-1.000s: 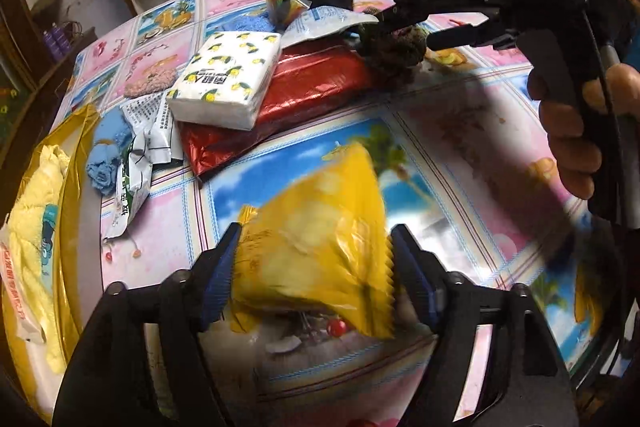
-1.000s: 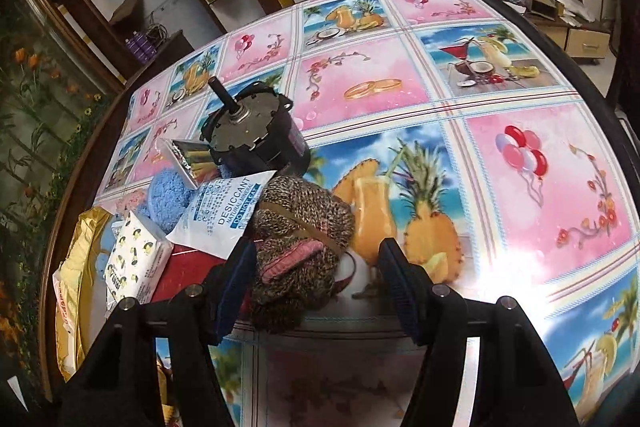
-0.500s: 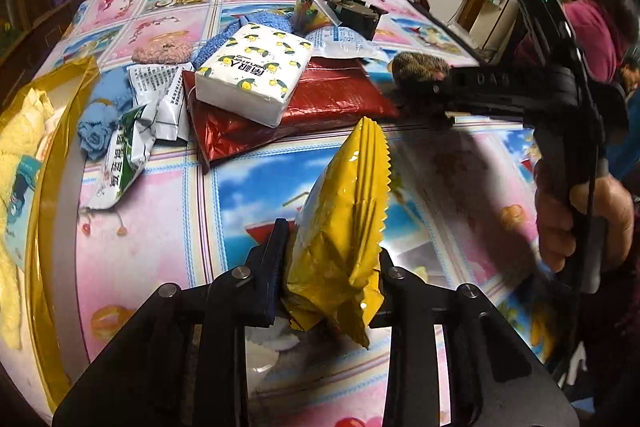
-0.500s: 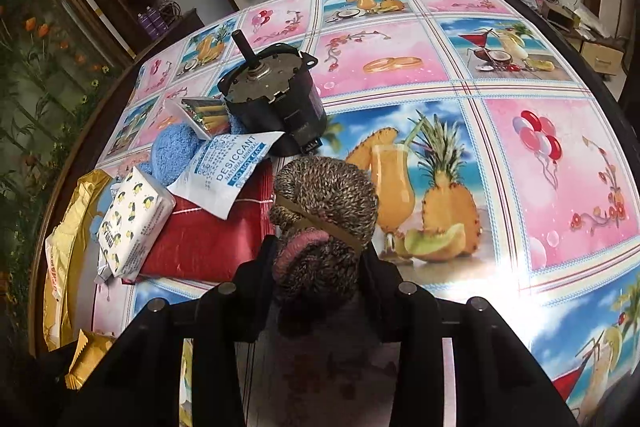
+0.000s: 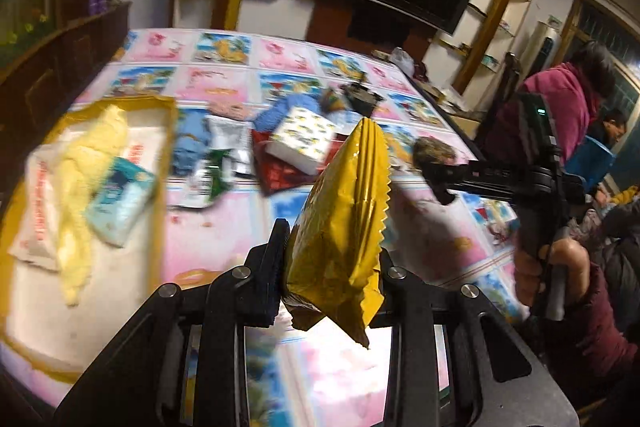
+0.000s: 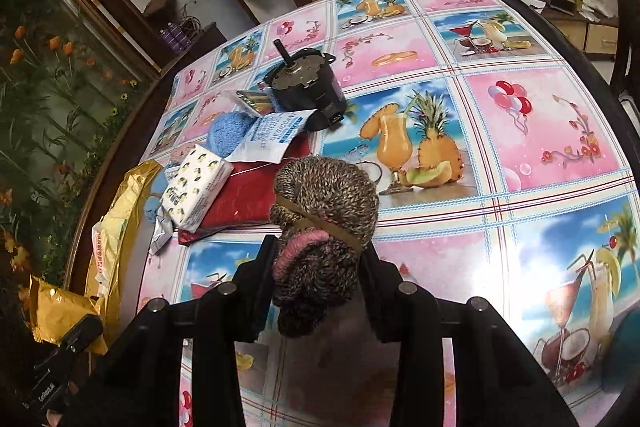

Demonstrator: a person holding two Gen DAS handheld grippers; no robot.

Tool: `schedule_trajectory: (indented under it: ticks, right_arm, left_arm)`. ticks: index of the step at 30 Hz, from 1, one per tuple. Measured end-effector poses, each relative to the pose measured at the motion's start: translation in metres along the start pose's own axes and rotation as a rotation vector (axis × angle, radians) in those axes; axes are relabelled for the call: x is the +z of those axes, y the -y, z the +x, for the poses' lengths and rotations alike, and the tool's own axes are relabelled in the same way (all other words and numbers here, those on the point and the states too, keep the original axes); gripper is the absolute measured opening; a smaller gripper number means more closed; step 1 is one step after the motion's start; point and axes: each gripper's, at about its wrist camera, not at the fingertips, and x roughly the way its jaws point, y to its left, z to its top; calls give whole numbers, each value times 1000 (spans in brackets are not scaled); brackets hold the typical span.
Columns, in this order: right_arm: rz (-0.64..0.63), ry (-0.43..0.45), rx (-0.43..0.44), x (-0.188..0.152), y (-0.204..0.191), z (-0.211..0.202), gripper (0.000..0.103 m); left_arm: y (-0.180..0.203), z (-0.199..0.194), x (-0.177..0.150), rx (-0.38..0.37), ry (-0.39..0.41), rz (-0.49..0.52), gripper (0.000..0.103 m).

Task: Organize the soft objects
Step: 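Lower the crackers pack and the knitted hat into the tray and release both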

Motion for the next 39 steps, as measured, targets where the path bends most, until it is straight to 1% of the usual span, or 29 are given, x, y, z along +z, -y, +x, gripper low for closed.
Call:
schedule_trajectory:
  ticks: [2, 6, 12, 19, 24, 25, 26, 28, 30, 32, 34, 36, 39]
  right_arm:
    - [-19, 3, 10, -3, -11, -2, 39]
    - [-67, -20, 35, -8, -43, 4, 39]
    - [-176, -65, 77, -17, -108, 25, 39]
    - [-306, -118, 174, -30, -187, 53, 39]
    - [-387, -175, 195, -39, -238, 81, 39]
    - [-401, -187, 195, -41, -247, 87, 39]
    - [-414, -200, 197, -44, -255, 92, 39]
    - [-442, -220, 200, -51, -269, 100, 39]
    - [-484, -230, 185, -58, -282, 107, 41]
    - [-530, -222, 153, -66, -292, 111, 41]
    - [-558, -215, 132, -71, -299, 116, 43]
    - [-570, -205, 129, -72, -302, 116, 45]
    - [-567, -182, 137, -70, -300, 111, 47]
  left_arm:
    - [-17, -7, -3, 32, 10, -30, 29]
    - [-56, -16, -13, 77, 19, -115, 29]
    - [-106, -21, -26, 141, 10, -218, 29]
    - [-155, -28, -38, 237, -1, -311, 29]
    - [-184, -23, -41, 278, -25, -376, 29]
    - [-187, -22, -42, 273, -29, -384, 29]
    - [-190, -22, -43, 257, -29, -395, 32]
    - [-195, -24, -45, 215, -22, -422, 46]
    - [-197, -27, -45, 184, -3, -432, 46]
    - [-197, -35, -44, 194, 21, -428, 46]
    - [-198, -43, -44, 204, 49, -436, 50]
    - [-202, -50, -45, 212, 70, -449, 54]
    - [-206, -58, -47, 215, 92, -467, 54]
